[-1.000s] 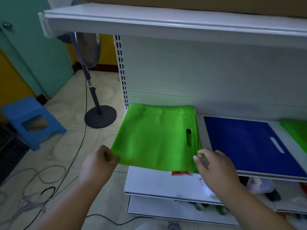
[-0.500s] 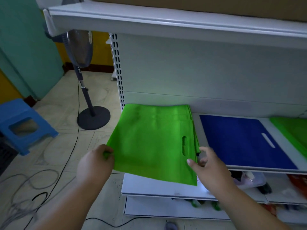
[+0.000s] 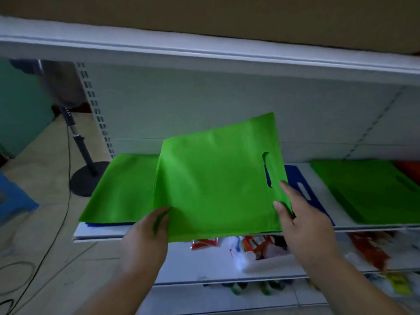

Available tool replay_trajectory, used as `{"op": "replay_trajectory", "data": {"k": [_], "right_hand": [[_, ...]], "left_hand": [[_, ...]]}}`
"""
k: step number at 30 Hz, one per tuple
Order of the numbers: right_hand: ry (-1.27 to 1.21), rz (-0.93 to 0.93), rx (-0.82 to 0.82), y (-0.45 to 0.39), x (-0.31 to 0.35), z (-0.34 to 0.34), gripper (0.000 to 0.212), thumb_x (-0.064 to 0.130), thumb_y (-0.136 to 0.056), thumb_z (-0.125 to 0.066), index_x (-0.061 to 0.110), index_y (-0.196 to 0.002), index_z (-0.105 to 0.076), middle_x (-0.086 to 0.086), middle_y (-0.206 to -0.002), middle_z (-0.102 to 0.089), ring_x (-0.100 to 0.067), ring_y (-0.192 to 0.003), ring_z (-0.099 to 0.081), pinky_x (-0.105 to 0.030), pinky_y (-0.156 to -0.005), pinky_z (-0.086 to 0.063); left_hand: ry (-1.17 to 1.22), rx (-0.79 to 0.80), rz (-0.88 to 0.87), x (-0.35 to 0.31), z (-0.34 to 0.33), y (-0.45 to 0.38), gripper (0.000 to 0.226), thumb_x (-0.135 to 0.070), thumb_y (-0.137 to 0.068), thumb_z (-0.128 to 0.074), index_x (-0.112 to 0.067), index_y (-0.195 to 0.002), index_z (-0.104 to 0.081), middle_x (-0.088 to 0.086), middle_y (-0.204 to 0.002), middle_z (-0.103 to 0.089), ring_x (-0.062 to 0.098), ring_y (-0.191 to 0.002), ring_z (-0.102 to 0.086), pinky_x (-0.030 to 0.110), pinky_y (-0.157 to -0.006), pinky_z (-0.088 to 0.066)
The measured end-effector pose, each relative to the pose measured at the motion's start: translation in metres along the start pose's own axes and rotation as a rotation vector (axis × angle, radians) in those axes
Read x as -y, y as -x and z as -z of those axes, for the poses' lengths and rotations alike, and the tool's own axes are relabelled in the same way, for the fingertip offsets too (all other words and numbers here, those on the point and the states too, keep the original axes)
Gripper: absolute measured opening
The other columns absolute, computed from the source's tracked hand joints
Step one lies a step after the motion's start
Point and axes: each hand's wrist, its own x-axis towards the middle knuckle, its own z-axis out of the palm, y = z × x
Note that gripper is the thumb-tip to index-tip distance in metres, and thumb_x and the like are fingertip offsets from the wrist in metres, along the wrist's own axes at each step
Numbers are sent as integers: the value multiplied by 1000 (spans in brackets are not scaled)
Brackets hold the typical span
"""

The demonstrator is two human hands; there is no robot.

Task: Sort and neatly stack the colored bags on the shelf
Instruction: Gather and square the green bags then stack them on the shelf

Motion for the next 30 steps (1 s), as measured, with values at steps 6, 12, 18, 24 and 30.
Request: {"op": "replay_trajectory", "data": {"k": [6,12,18,24,30], "right_hand": [[15,-124,-132,-13,-147,99,52,40,-95,-52,30,-145,-43,-13,-88,-70,-27,-72,-62,-38,-64,-53],[66,-208,-197,-27,-270,176,50,37,-96,-53,29,-145,-44,-14,-87,-71,-27,-70,-63,-38,-59,-50],[96,-297,-231,-55,-363,200,49,35,-97,-54,28,-144,-45,-3,-72,-65,-14,-56,-49,-28,-51,-33],[60,-320,-191,-85,-427,219,47,35,-96,-56,28,-142,-47,7,-52,-47,-8,-48,-48,-24,-44,-34],[9,-160,3,-129,-489,209,50,38,-98,-51,25,-146,-41,6,-58,-55,-8,-46,-47,-26,-44,-32]], "left_hand": [[97,57,-111,-133,-117,37,24,-29,-96,-57,-32,-117,-69,2,-95,-74,25,-71,-62,28,-57,-42],[137,153,-201,-238,-220,64,25,-27,-98,-54,-29,-120,-67,-4,-103,-72,13,-74,-56,28,-62,-39],[131,274,-260,-304,-309,58,28,-28,-99,-53,-32,-124,-64,-10,-98,-66,0,-65,-51,26,-59,-41],[73,290,-232,-357,-364,54,29,-29,-99,-50,-32,-125,-63,2,-101,-71,18,-72,-61,25,-58,-41],[-47,148,-110,-377,-390,79,28,-26,-100,-49,-30,-124,-63,-5,-68,-58,8,-54,-52,21,-49,-35]]}}
